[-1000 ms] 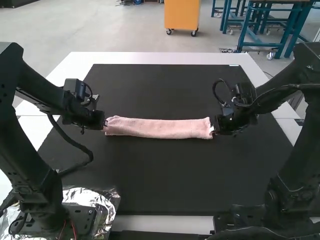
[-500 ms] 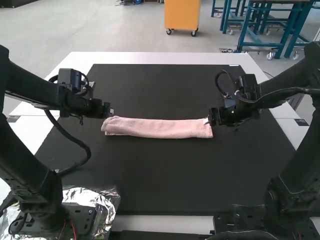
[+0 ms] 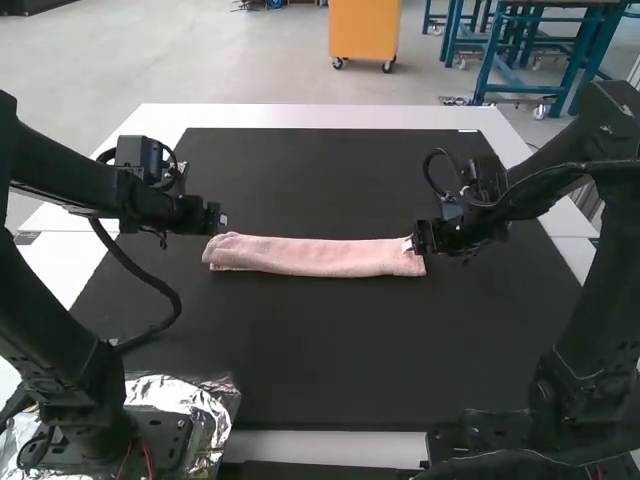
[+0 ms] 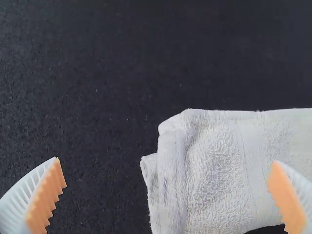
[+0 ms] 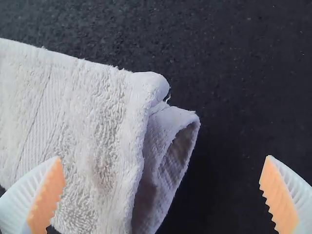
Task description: Fold the towel.
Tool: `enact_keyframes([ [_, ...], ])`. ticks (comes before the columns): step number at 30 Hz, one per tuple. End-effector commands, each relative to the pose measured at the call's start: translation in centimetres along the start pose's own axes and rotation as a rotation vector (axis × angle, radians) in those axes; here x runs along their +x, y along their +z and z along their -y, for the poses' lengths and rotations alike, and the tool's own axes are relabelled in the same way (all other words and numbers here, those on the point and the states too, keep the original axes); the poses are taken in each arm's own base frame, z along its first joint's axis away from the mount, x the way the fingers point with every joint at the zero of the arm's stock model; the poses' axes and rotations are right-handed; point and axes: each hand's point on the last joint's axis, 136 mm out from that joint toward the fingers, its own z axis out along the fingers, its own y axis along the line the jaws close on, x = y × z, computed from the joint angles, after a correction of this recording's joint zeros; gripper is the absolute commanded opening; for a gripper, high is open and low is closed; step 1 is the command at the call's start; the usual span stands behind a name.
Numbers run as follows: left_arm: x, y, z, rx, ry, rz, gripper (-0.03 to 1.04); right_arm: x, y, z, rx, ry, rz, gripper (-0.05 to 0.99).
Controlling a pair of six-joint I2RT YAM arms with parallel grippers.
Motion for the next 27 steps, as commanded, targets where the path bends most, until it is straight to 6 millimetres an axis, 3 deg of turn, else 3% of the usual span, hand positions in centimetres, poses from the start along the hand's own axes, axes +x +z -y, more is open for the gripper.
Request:
enact_keyframes([
  [1,-2.2,-0.5,0.2,-0.001,0.000,0.055,0.97,-1.1,0.7,-0.2,-0.003,-0.030,0.013,0.91],
  [12,-2.5,-0.6,0.2,0.001,-0.009,0.064,0.97,-1.1,2.7,-0.1,-0.017,-0.055,-0.015,0.90],
  [15,-2.5,-0.6,0.2,0.001,-0.010,0.065,0.97,-0.9,3.2,-0.9,-0.041,-0.071,-0.025,0.71],
  [16,-2.6,-0.6,0.3,0.002,-0.013,0.066,0.97,-0.8,3.2,-1.4,-0.063,-0.071,-0.027,0.58],
  [19,-2.6,-0.5,0.6,0.008,-0.010,0.068,0.97,-0.1,3.3,-2.3,-0.119,-0.083,-0.036,0.00],
  [24,-2.7,-0.5,1.3,0.021,-0.011,0.072,0.97,0.1,2.9,-1.9,-0.127,-0.070,-0.038,-0.02],
  [27,-2.8,-0.4,1.9,0.032,-0.002,0.073,0.97,-0.7,1.7,-0.8,-0.112,-0.048,-0.017,-0.02],
])
